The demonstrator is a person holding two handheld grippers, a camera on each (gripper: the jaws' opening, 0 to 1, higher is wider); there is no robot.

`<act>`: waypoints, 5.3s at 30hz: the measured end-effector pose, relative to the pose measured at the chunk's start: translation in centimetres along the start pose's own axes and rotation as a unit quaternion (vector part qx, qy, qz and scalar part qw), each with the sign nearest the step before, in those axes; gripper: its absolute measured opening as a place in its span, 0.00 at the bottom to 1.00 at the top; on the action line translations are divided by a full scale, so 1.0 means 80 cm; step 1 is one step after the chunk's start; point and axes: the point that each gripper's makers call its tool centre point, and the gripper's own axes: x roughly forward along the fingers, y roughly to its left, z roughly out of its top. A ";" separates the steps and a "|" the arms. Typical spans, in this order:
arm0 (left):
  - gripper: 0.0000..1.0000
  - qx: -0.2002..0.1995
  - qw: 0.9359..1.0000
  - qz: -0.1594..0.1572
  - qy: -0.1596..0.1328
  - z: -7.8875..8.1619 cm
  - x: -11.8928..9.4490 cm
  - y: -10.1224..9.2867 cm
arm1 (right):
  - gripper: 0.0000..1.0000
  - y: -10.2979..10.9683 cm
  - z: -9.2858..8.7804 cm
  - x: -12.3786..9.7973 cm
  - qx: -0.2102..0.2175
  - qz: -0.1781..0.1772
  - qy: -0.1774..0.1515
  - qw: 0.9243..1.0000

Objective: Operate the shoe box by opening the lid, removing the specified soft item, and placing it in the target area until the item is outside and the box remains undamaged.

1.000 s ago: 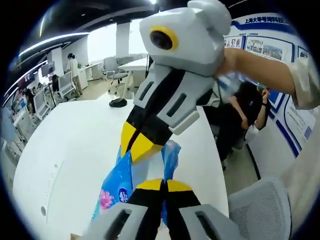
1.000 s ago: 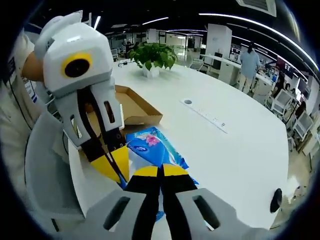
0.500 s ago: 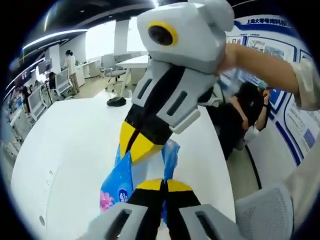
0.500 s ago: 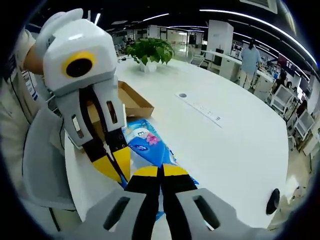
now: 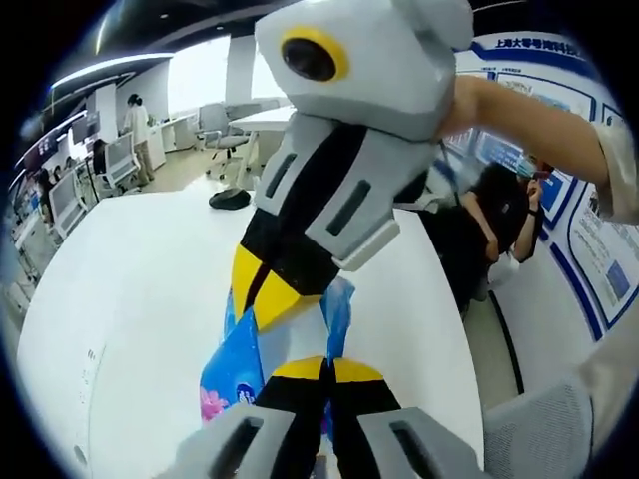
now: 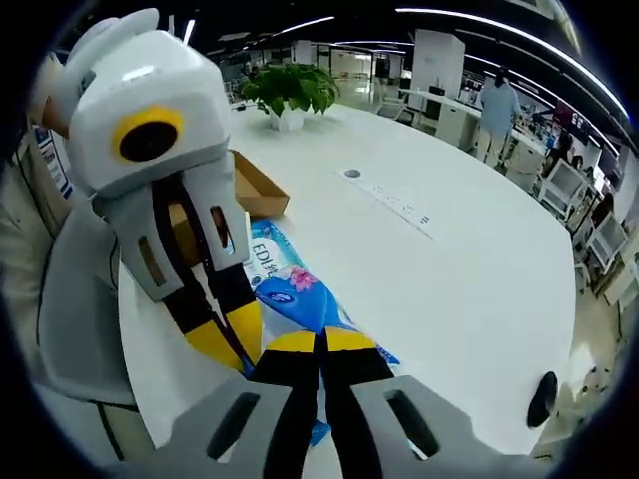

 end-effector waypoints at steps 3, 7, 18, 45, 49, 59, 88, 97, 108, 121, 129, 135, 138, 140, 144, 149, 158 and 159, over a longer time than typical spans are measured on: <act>0.00 -0.005 1.000 -0.005 0.000 0.002 0.011 0.003 | 0.00 -0.007 -0.006 0.001 0.005 -0.001 0.003 1.000; 0.00 -0.006 1.000 -0.009 0.002 0.004 0.023 0.006 | 0.00 -0.018 -0.014 0.002 0.009 -0.003 0.010 1.000; 0.00 -0.016 1.000 -0.018 0.010 0.000 0.056 0.017 | 0.00 -0.041 -0.043 0.017 0.024 -0.007 0.025 0.999; 0.00 -0.043 0.999 -0.027 0.013 -0.026 0.082 0.029 | 0.00 -0.066 -0.077 0.065 0.005 -0.018 0.045 0.999; 0.00 -0.045 0.999 -0.027 0.014 -0.027 0.080 0.029 | 0.00 -0.064 -0.075 0.064 0.003 -0.018 0.047 0.999; 0.08 -0.033 0.999 -0.022 0.019 -0.029 0.077 0.025 | 0.04 -0.060 -0.076 0.059 0.002 -0.024 0.053 0.998; 0.32 -0.040 0.999 0.030 -0.008 -0.027 -0.018 -0.007 | 0.32 -0.015 -0.052 -0.002 0.007 -0.035 0.036 0.999; 0.40 -0.067 0.995 0.056 -0.036 -0.045 -0.068 -0.028 | 0.38 0.018 -0.039 -0.017 0.002 -0.038 0.025 0.999; 0.48 -0.083 0.990 0.092 -0.068 -0.064 -0.129 -0.048 | 0.48 0.062 -0.016 -0.034 -0.009 -0.035 0.007 0.999; 0.62 -0.111 0.979 0.141 -0.101 -0.116 -0.207 -0.062 | 0.59 0.111 0.003 -0.039 -0.012 -0.012 -0.008 1.000; 0.68 -0.121 0.972 0.170 -0.109 -0.147 -0.252 -0.066 | 0.63 0.136 0.025 -0.036 -0.024 0.008 -0.016 1.000; 0.73 -0.134 0.964 0.196 -0.118 -0.179 -0.292 -0.067 | 0.64 0.162 0.034 -0.027 -0.066 0.043 -0.004 0.997; 0.76 -0.138 0.961 0.210 -0.117 -0.199 -0.309 -0.068 | 0.68 0.172 0.040 -0.022 -0.072 0.055 -0.002 0.996; 0.77 -0.142 0.958 0.221 -0.118 -0.211 -0.322 -0.070 | 0.69 0.178 0.045 -0.020 -0.079 0.061 -0.004 0.995; 0.81 -0.166 0.950 0.229 -0.131 -0.233 -0.344 -0.079 | 0.71 0.192 0.060 -0.012 -0.093 0.077 -0.010 0.993; 0.88 -0.165 0.948 0.244 -0.122 -0.262 -0.362 -0.092 | 0.72 0.210 0.075 0.002 -0.115 0.099 -0.010 0.988; 0.91 -0.189 0.932 0.279 -0.137 -0.294 -0.398 -0.099 | 0.71 0.238 0.095 0.026 -0.153 0.125 -0.017 0.980; 0.91 -0.191 0.930 0.282 -0.138 -0.297 -0.401 -0.100 | 0.70 0.243 0.099 0.030 -0.157 0.129 -0.019 0.979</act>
